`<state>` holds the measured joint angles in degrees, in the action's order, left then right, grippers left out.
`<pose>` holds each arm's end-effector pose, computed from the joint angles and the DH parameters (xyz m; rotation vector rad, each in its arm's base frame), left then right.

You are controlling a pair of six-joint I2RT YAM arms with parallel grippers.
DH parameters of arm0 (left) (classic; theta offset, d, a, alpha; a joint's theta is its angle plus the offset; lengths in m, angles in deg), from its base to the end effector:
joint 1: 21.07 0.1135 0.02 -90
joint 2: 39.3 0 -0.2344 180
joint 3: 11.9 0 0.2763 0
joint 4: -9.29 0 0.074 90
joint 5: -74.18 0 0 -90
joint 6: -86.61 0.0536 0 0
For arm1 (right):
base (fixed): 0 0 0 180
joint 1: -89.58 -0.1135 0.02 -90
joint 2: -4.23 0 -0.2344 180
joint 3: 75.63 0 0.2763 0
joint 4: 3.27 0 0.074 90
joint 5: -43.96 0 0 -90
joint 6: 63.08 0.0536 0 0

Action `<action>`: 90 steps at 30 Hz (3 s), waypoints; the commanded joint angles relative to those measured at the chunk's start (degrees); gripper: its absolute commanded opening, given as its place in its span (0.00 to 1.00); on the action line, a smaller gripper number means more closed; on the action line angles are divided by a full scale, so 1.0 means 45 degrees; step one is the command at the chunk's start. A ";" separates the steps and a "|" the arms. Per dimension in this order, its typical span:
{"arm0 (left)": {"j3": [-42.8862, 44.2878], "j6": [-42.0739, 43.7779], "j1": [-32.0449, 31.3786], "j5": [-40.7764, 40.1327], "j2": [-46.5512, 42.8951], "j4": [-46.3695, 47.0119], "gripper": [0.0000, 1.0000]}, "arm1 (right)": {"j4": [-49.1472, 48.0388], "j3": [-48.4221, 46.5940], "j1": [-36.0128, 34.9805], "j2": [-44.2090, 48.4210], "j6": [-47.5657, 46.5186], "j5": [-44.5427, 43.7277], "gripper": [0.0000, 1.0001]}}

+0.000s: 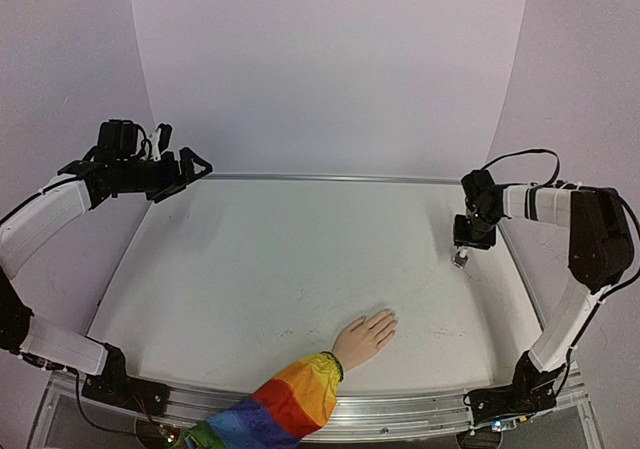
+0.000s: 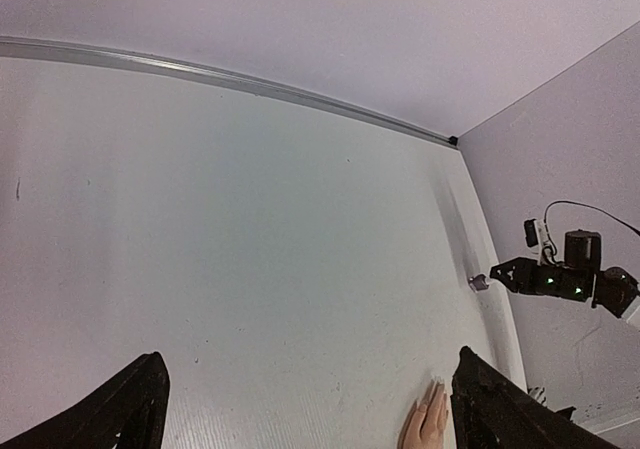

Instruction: Paint the nails

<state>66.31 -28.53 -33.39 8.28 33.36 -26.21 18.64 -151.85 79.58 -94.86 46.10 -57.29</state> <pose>0.3193 -0.0921 0.3026 0.0234 2.1527 -0.8285 0.3972 0.0594 0.1484 0.2819 2.3165 0.0224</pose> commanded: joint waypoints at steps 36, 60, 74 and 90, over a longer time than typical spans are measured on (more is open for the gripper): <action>0.1012 -0.0193 -0.0056 0.1416 0.0669 0.0600 0.99 | 0.0155 0.0321 0.0035 -0.0438 0.0158 0.0228 0.23; 0.2284 0.1864 -0.4027 0.0135 0.2681 0.0812 1.00 | -0.2877 0.1616 -0.0877 0.3664 -0.0428 0.7603 0.00; 0.2247 0.6198 -0.7855 0.0334 0.4235 0.2318 0.97 | -0.4870 0.0582 -0.4627 0.3827 0.0345 1.0447 0.00; 0.2399 0.7366 -0.8705 -0.0160 0.4789 0.2466 0.79 | -0.4717 -0.0673 -0.6099 0.2924 0.0653 1.1412 0.00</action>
<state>74.15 2.48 -71.90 7.91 53.84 -17.93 -1.43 -151.15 53.06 -80.94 48.46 -8.55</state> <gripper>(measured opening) 0.795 0.149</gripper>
